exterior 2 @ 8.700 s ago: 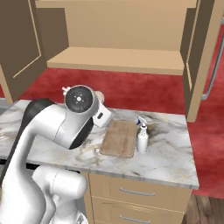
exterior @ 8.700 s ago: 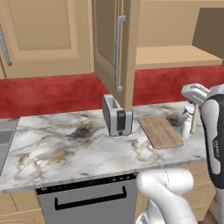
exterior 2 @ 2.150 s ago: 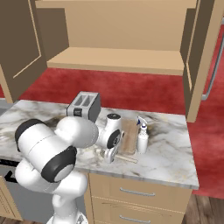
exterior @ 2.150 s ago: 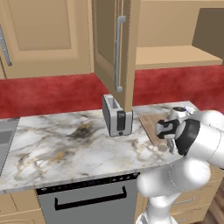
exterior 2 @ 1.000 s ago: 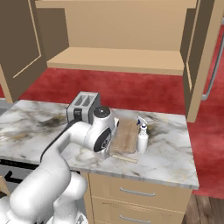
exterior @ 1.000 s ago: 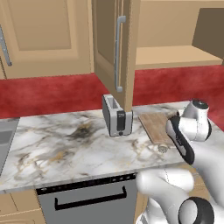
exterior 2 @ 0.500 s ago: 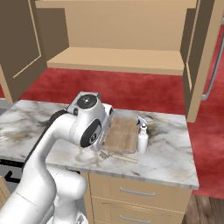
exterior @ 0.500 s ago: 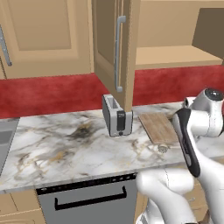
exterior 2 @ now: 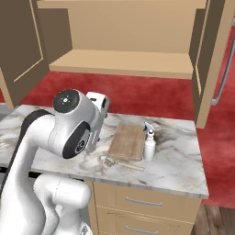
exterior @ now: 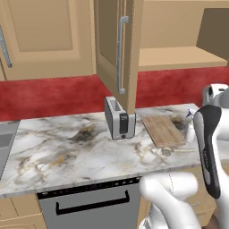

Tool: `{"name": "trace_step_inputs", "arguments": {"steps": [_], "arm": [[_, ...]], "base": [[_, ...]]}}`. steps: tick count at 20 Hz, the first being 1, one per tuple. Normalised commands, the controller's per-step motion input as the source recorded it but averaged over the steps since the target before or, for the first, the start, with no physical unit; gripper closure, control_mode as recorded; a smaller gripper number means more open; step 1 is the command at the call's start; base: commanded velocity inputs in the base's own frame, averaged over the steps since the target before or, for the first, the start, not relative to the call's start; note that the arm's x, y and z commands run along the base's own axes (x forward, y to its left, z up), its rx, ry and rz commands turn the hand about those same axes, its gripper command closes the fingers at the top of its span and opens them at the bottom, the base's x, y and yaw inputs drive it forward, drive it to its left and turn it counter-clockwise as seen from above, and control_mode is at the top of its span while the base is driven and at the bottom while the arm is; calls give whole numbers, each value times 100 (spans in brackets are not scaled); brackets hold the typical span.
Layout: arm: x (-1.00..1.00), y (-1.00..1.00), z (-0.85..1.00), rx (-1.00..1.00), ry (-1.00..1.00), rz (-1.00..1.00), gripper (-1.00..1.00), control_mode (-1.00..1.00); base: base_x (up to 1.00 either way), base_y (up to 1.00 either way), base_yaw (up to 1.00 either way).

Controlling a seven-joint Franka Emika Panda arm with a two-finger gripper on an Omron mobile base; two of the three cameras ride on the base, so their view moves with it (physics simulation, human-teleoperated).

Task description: Grab the spray bottle from the cabinet, then place it next to the cutting board for sanitizing. Then grab the dish brush from the countertop next to the sink and place it next to the cutting board.

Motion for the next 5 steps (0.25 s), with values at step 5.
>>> {"name": "trace_step_inputs", "arguments": {"steps": [5], "arm": [[-59, 30, 100, 0, -34, 0, -100, -100]], "base": [[0, 0, 0]]}}
